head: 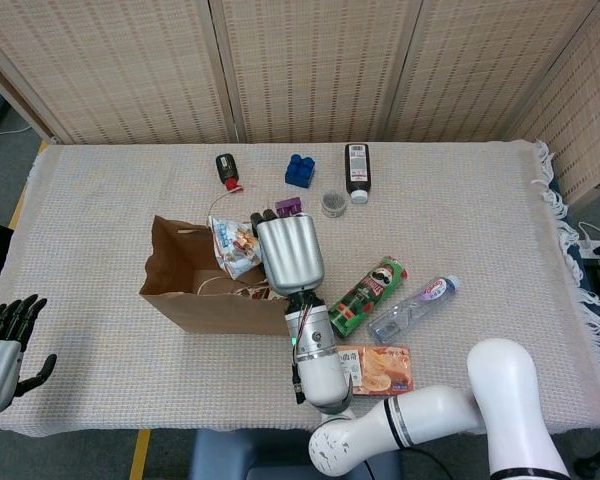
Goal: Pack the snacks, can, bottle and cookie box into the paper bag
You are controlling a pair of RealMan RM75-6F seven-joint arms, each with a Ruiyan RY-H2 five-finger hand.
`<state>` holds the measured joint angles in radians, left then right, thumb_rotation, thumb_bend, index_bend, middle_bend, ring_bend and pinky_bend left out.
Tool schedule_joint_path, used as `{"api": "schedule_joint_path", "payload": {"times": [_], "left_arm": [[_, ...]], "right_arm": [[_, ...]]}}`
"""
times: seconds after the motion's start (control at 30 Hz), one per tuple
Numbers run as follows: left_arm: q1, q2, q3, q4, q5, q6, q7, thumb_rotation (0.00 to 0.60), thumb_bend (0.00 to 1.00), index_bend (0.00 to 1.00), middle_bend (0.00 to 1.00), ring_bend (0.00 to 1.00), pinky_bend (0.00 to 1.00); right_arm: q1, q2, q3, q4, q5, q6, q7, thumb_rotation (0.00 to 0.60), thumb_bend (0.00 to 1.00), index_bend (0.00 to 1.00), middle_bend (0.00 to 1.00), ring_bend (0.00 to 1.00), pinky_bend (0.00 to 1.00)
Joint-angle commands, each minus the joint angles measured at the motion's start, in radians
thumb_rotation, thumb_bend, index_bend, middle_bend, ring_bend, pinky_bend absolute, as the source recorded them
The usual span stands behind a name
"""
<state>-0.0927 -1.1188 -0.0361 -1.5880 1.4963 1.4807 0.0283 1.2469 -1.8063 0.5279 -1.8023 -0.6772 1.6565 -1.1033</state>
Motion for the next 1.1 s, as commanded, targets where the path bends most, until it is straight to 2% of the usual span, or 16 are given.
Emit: {"api": "schedule_joint_path", "payload": {"times": [0.03, 0.13, 0.2, 0.63, 1.1], "left_arm": [[0.000, 0.000, 0.000, -0.001, 0.000, 0.000, 0.001, 0.600, 0.36, 0.04, 0.00, 0.00, 0.00], [-0.001, -0.001, -0.001, -0.001, 0.000, 0.000, 0.004, 0.600, 0.36, 0.04, 0.00, 0.00, 0.00], [-0.001, -0.001, -0.001, -0.001, 0.000, 0.000, 0.006, 0.600, 0.36, 0.04, 0.00, 0.00, 0.00], [-0.002, -0.001, -0.002, -0.004, -0.002, -0.002, 0.012, 0.600, 0.36, 0.04, 0.00, 0.00, 0.00], [-0.003, 0.001, -0.001, -0.003, 0.000, -0.004, 0.004, 0.600, 0.36, 0.04, 0.00, 0.00, 0.00]], "right_arm": [[-0.006, 0.003, 0.007, -0.012, 0.014, -0.001, -0.009, 0.600, 0.36, 0.25, 0.37, 0.25, 0.48], [-0.014, 0.009, 0.012, -0.026, 0.021, 0.002, -0.013, 0.600, 0.33, 0.13, 0.29, 0.18, 0.40], [-0.019, 0.014, 0.014, -0.032, 0.019, 0.002, -0.012, 0.600, 0.33, 0.11, 0.28, 0.17, 0.40], [-0.011, 0.009, 0.044, -0.044, 0.035, -0.001, -0.023, 0.600, 0.33, 0.12, 0.28, 0.17, 0.38], [0.061, -0.067, 0.077, 0.032, 0.024, -0.023, -0.013, 0.600, 0.33, 0.12, 0.28, 0.17, 0.38]]}}
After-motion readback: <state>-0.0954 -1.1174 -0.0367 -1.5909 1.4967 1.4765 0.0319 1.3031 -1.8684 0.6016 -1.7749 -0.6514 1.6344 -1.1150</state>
